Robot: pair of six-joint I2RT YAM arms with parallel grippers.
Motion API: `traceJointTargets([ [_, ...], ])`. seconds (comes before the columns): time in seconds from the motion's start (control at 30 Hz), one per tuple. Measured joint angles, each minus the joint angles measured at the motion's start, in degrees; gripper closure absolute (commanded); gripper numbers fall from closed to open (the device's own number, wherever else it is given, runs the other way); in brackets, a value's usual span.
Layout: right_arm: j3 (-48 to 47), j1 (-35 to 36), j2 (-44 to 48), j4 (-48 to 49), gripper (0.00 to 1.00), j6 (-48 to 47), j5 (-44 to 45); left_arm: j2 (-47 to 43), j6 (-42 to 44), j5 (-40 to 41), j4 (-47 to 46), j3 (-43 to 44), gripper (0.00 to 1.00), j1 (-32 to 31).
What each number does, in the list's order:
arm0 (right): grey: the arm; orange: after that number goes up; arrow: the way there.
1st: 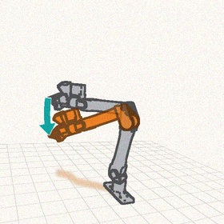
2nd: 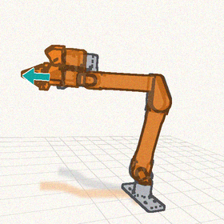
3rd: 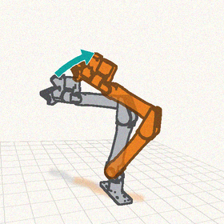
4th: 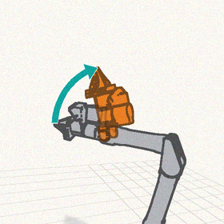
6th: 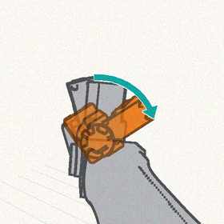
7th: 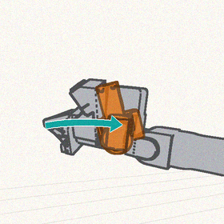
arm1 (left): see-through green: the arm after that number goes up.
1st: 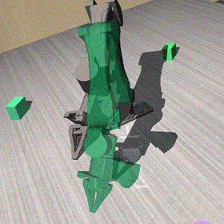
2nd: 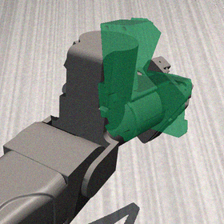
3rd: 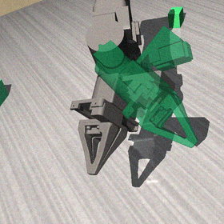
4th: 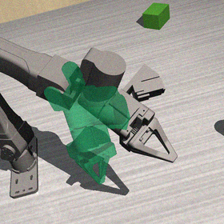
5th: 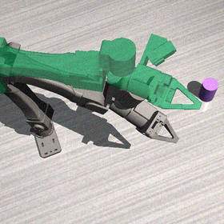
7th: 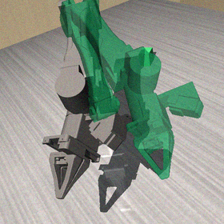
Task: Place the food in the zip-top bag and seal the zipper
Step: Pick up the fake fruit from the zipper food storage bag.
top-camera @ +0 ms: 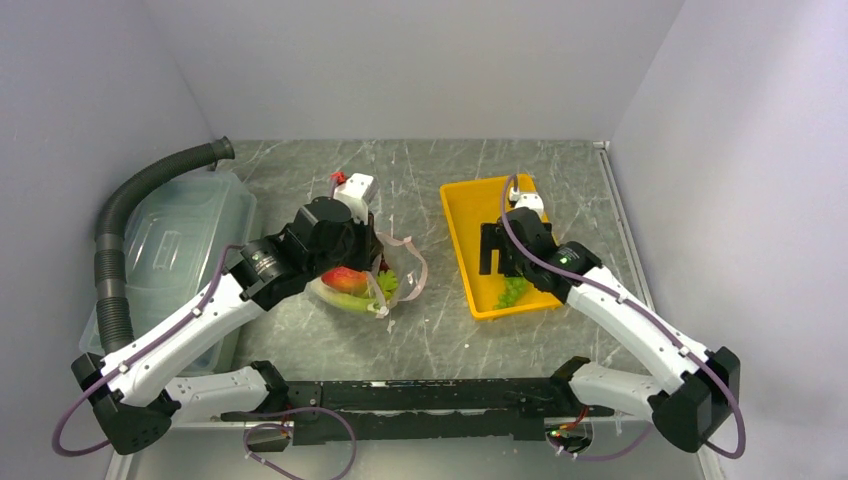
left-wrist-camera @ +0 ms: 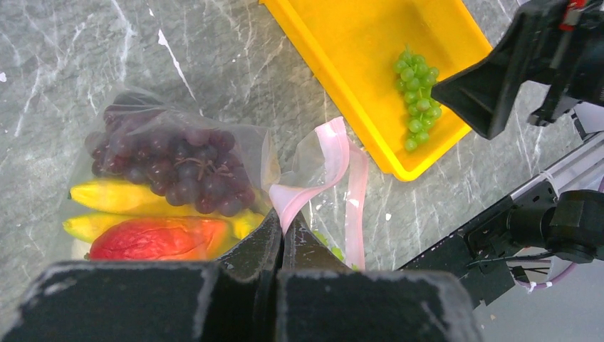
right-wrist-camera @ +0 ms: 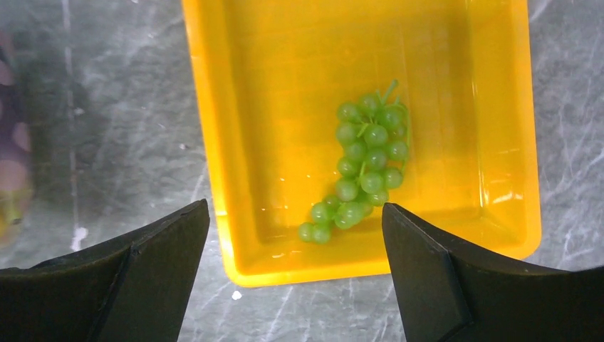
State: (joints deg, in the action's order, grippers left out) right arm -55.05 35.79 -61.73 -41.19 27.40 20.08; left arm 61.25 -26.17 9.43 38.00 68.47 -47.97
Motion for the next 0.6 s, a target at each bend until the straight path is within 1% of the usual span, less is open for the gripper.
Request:
traceJointTargets([
  [0.33, 5.4, -4.1, -3.8, 1.1, 0.04, 2.0, -0.9, -0.8, 0.0, -1.0, 0.0, -0.8, 1.0, 0.0],
  [0.6, 10.2, -7.5, -6.3, 4.6, 0.04, 3.2, -2.8, -1.7, 0.0, -1.6, 0.0, -1.7, 1.0, 0.0],
])
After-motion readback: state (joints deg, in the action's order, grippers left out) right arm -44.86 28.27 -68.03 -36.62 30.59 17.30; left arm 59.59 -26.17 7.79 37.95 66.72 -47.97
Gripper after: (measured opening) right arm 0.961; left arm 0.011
